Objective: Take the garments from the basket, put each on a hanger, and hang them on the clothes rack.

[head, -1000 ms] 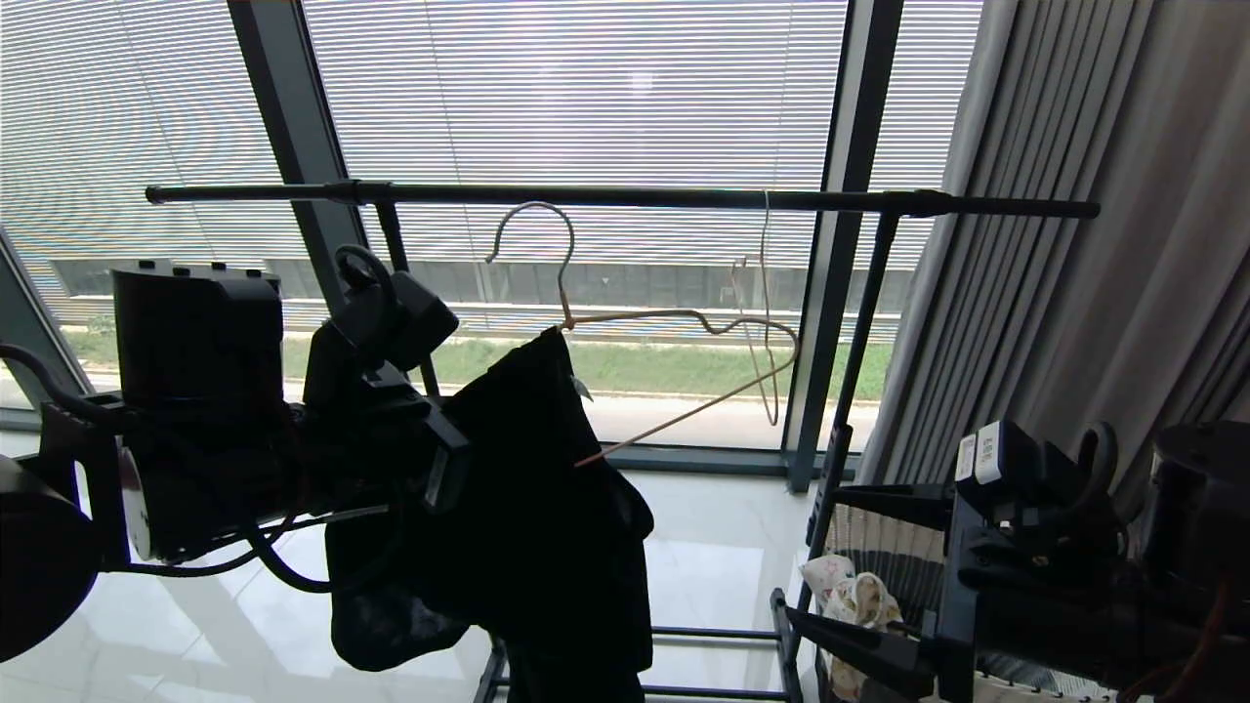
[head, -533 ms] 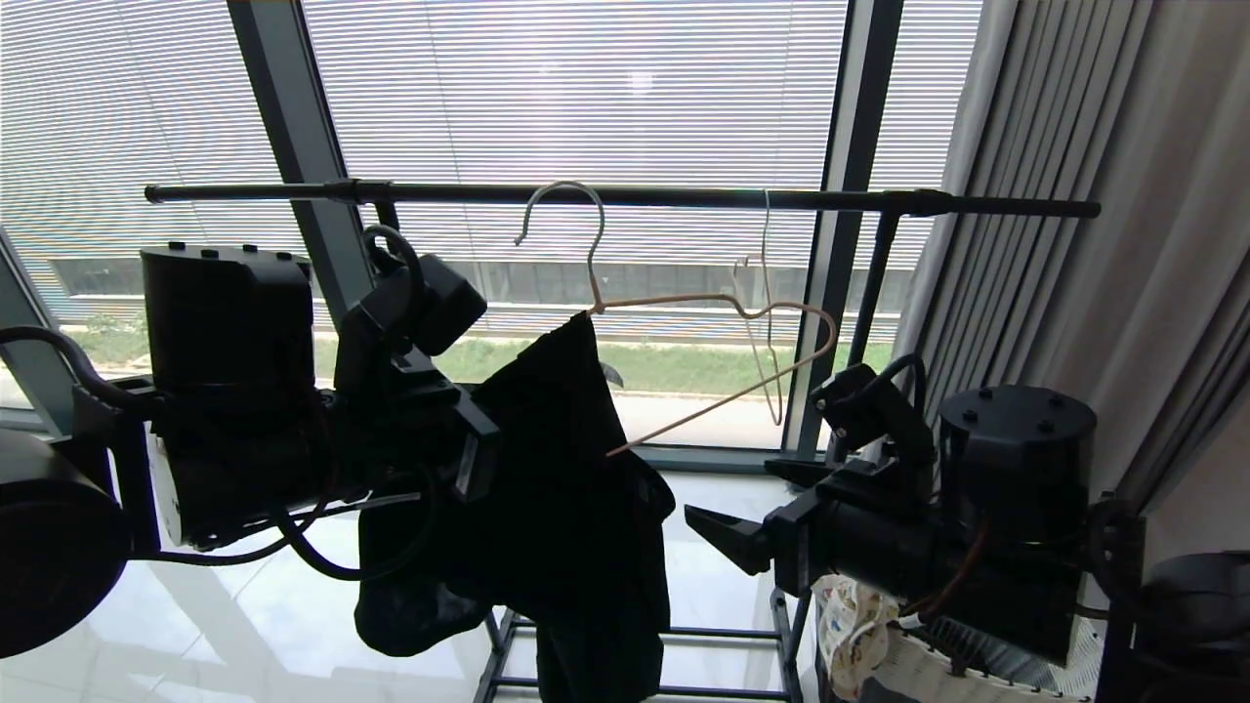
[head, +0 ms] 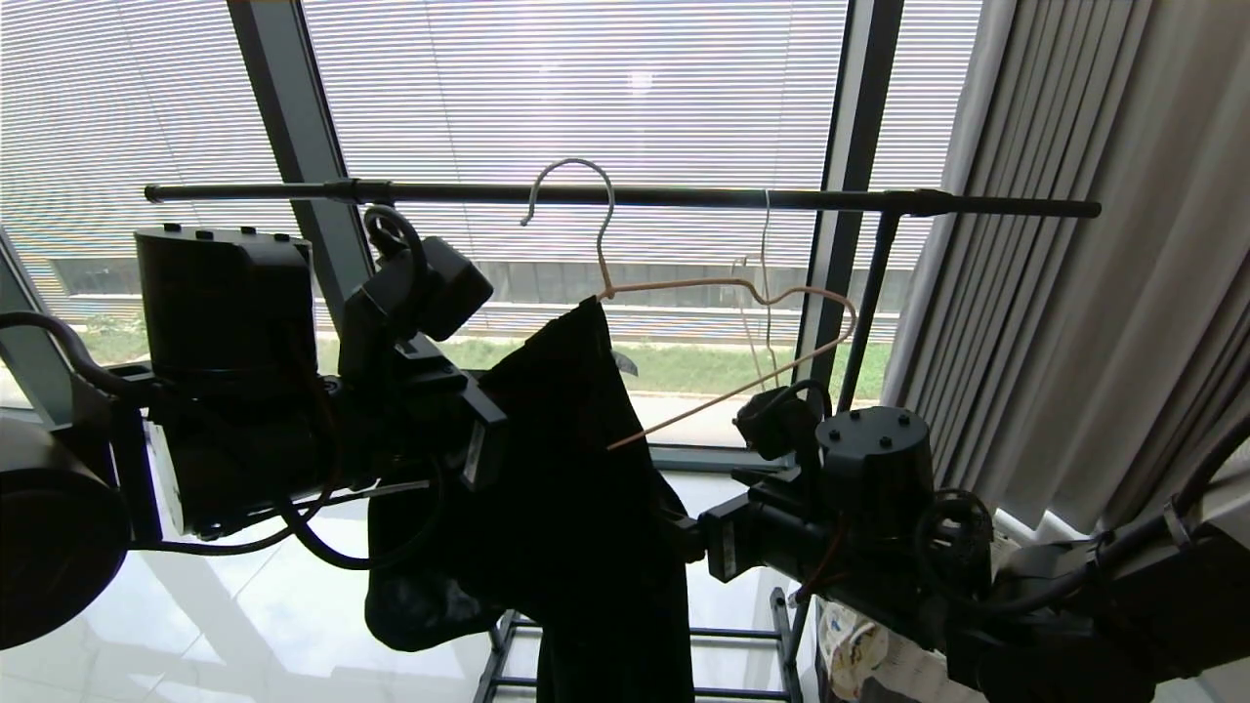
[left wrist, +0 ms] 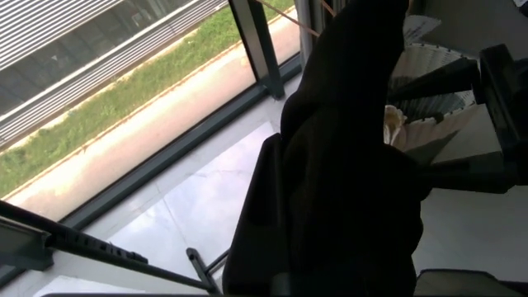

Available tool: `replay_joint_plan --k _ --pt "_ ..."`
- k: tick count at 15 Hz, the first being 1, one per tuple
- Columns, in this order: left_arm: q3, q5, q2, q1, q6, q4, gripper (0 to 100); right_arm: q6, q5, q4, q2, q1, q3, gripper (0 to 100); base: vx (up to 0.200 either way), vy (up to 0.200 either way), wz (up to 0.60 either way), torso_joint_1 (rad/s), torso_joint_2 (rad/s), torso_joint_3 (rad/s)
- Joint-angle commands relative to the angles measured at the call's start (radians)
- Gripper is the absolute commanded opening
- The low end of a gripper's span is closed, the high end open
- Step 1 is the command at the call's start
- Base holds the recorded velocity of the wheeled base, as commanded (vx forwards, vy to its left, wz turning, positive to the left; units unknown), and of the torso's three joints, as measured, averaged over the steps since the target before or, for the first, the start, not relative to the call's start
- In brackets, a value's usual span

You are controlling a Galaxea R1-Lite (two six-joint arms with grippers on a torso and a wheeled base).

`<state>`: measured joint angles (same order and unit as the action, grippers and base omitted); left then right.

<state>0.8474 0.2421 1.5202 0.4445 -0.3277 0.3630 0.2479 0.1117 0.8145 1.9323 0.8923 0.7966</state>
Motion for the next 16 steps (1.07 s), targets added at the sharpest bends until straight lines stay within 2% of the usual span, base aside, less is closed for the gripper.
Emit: replay_joint_plan --k 1,3,5,8,12,16 --pt "0.002 0.0 -0.005 0.003 -0.001 0.001 0 -0.001 0.013 0.0 0.037 0.007 -0.004 100 0.0 0.0 0.0 0.0 0.0 0.0" --pt "0.002 -0.004 -0.003 -0.001 -0.002 0.001 0 -0.006 0.036 -0.001 0.037 -0.013 -0.007 100 0.0 0.0 0.0 0.0 0.0 0.0" --pt "0.004 -0.004 -0.012 -0.007 -0.004 0.001 0 -0.024 0.049 -0.001 0.037 -0.081 -0.007 100 0.0 0.0 0.0 0.0 0.0 0.0" --pt "0.002 -0.004 -0.028 -0.024 -0.005 0.001 0 -0.085 0.051 -0.001 0.039 -0.142 -0.011 100 0.0 0.0 0.0 0.0 0.0 0.0" --pt "-0.007 -0.006 -0.029 -0.033 -0.011 0.001 0 -0.14 0.112 -0.001 0.042 -0.23 -0.01 100 0.0 0.0 0.0 0.0 0.0 0.0" --pt "-0.071 -0.006 -0.026 -0.099 -0.12 0.001 0 -0.191 0.111 0.0 0.017 -0.312 0.024 100 0.0 0.0 0.0 0.0 0.0 0.0"
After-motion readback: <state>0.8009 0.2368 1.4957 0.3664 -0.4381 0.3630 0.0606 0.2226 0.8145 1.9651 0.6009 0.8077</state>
